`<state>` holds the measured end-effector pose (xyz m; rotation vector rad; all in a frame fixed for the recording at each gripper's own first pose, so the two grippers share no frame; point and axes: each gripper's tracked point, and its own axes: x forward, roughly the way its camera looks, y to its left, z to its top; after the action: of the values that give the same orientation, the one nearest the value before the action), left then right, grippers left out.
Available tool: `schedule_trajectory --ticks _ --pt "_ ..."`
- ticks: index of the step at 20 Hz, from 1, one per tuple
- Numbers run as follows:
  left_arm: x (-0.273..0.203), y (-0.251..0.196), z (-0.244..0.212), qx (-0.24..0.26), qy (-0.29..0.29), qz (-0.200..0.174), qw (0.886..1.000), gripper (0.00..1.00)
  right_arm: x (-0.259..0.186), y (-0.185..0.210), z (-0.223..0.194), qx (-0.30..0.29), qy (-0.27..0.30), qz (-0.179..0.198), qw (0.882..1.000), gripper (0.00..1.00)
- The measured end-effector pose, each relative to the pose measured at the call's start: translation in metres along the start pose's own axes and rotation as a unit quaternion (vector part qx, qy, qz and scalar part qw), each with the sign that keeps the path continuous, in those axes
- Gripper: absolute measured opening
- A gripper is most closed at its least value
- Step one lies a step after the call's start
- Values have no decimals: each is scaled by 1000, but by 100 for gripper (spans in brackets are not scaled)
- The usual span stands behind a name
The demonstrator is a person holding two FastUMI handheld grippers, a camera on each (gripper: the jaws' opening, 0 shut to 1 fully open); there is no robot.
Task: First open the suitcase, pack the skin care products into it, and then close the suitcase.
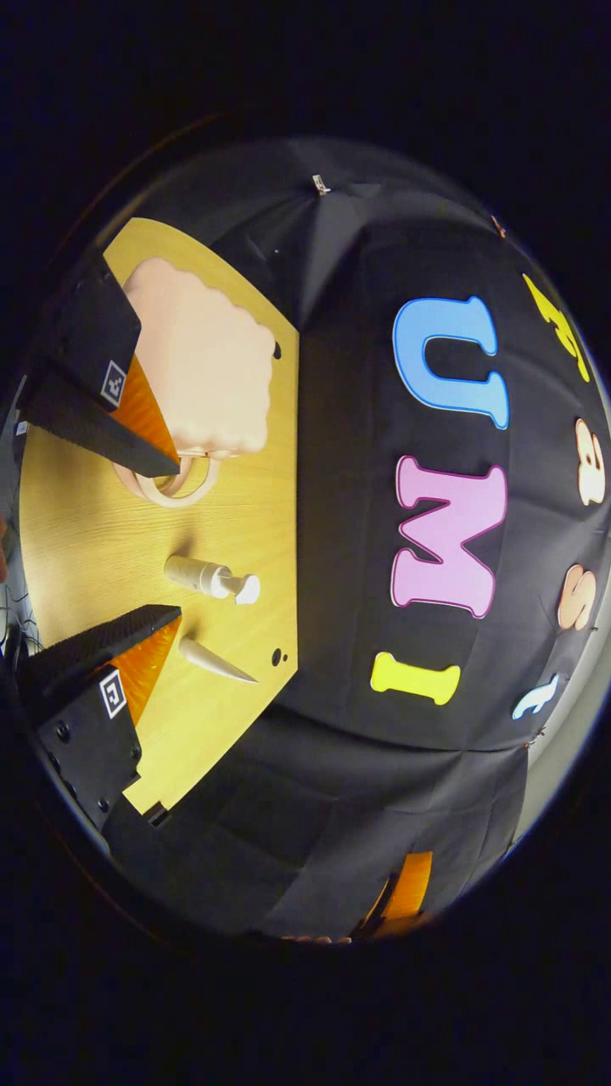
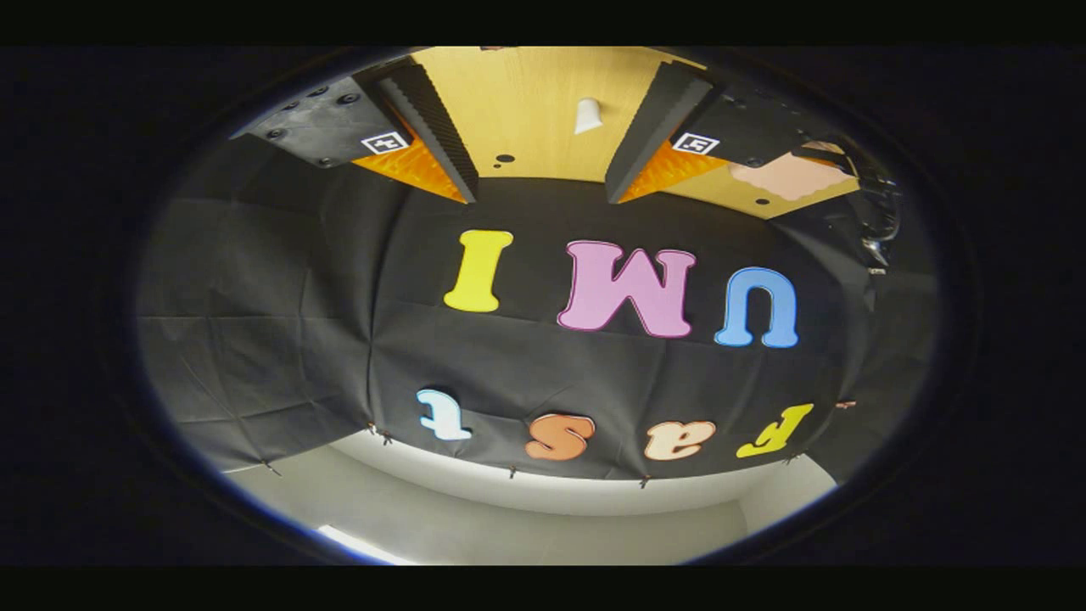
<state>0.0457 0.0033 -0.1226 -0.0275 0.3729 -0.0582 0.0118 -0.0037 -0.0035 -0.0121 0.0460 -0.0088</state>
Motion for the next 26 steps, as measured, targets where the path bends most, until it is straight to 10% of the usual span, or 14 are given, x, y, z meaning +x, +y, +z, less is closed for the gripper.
schedule_trajectory --ticks 11,22,24,26 --pt "95 36 -30 38 89 55 994 96 12 -6 -24 -16 29 16 999 96" --pt "165 41 -71 36 217 96 971 93 120 -29 -98 94 116 65 987 96" --pt "169 51 -69 42 219 119 967 68 131 -37 -110 101 131 64 984 95" --pt "168 52 -67 32 221 117 968 20 137 -47 -119 97 139 55 984 94"
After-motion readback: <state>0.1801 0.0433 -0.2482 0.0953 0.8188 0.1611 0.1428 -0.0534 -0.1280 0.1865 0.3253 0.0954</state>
